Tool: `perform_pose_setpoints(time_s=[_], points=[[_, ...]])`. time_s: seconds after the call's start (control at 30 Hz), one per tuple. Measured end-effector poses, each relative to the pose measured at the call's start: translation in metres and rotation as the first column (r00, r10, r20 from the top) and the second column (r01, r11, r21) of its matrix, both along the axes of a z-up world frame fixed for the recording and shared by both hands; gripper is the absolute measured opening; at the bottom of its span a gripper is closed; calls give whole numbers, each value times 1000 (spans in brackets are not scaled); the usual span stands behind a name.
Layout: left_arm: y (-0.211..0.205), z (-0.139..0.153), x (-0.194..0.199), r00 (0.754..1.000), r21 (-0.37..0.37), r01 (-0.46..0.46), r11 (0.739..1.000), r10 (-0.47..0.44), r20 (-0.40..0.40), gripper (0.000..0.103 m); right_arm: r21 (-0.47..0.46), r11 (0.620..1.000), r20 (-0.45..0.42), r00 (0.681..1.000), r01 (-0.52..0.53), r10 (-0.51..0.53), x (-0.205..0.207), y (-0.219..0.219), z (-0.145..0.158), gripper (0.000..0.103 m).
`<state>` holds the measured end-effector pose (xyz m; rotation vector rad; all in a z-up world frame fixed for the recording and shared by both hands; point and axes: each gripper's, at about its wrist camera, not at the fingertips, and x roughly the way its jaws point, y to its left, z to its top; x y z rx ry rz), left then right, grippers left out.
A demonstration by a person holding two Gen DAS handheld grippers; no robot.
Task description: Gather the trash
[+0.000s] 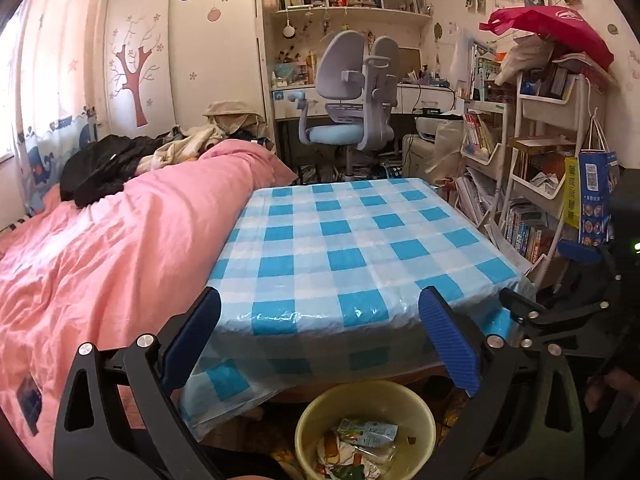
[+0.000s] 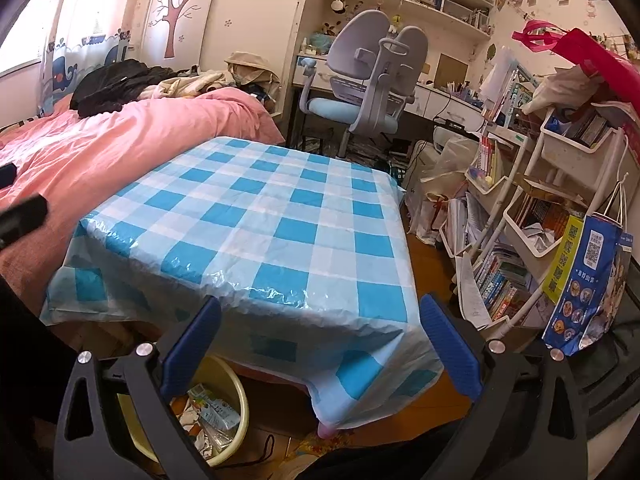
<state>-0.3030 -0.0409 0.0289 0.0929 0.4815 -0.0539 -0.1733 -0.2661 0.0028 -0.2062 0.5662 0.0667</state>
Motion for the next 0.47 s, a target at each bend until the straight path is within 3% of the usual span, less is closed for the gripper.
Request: perform_pose_setpoints(time_s=[0.2, 0.33, 0.47], points=[[2, 10, -3, 1000, 2, -8, 1000, 8, 1, 96, 6, 1000, 3, 1000, -4, 4, -3, 2, 1, 95], [8, 1, 3, 997, 9, -50, 999, 51, -52, 96, -6, 1000, 1, 1000, -11, 11, -5, 7, -1, 95], [21, -8, 8, 992, -41, -88, 995, 84, -89, 96, -20, 1000, -4, 1000, -19, 19, -5, 12, -3, 95]])
